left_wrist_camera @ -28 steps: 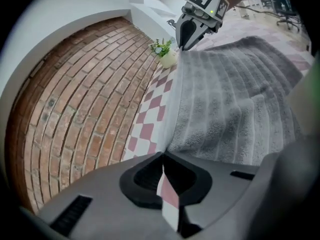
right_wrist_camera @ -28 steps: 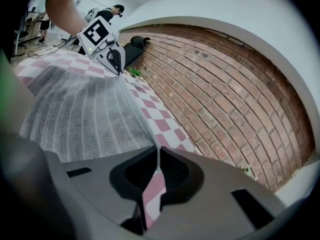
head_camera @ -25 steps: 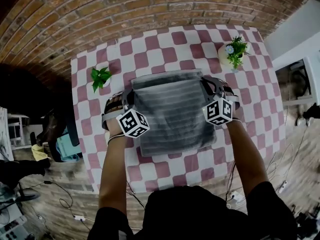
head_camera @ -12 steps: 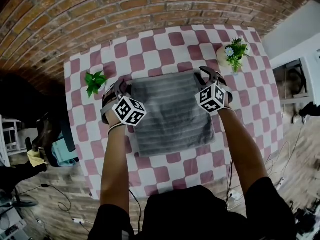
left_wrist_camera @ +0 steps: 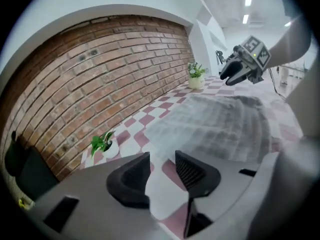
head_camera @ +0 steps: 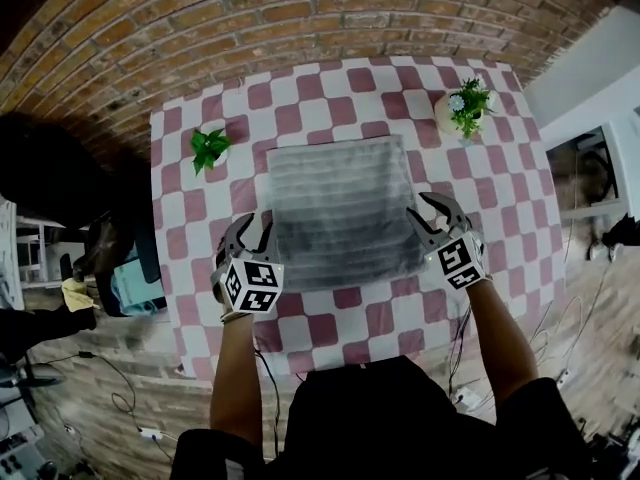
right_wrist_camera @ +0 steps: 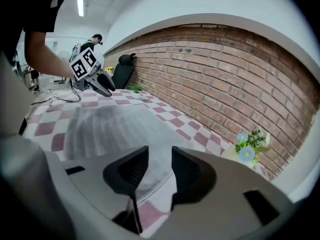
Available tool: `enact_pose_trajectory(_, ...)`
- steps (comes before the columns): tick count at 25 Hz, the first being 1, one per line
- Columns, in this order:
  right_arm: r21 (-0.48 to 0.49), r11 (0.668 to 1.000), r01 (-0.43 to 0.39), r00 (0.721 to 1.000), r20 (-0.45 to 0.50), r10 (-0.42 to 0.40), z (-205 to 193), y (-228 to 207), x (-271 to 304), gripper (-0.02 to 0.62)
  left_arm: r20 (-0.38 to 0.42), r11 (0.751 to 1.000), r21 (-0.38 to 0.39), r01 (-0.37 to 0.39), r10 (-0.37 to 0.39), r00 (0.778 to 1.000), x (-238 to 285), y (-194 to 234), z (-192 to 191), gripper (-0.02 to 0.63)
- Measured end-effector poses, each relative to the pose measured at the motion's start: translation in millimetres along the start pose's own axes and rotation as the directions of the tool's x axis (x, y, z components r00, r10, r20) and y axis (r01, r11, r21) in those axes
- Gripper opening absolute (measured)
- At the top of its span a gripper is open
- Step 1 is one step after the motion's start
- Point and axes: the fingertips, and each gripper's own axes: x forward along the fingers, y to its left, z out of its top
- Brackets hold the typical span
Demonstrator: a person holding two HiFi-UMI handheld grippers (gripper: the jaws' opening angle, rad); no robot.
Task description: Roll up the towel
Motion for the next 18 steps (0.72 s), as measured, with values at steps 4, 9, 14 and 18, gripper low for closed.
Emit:
enact_pose_trajectory(4, 0.150, 0.988, -0.042, 0.999, 0.018, 0.039, -19.1, 47.9, -32.7, 0.142, -0.011, 0.997, -0.074, 0.035, -0.036, 0.999, -39.0, -36.9, -31.3, 0.163)
enact_pose_trajectory(9, 0.249, 0.968, -0.040, 0.999, -0.020, 0.047, -54.2, 86.5, -66.6, 0.153, -0.031, 0.976, -0.195, 0.093, -0.101, 0.994, -65.9, -84.0, -63.0, 0.166)
enact_pose_trajectory(14, 0.304, 0.952, -0.043, 0.996, -0.063, 0.065, -90.3, 103.5, -86.7, 0.160, -0.086, 0.966, -0.227, 0.126, -0.149, 0.985, -74.2, -115.9, -90.2, 0.167)
enact_pose_trajectory(18, 0.304, 0.951, -0.052, 0.991, -0.103, 0.087, -110.0, 109.7, -84.5, 0.163, -0.112, 0.959, -0.245, 0.145, -0.177, 0.978, -71.9, -130.9, -99.8, 0.164)
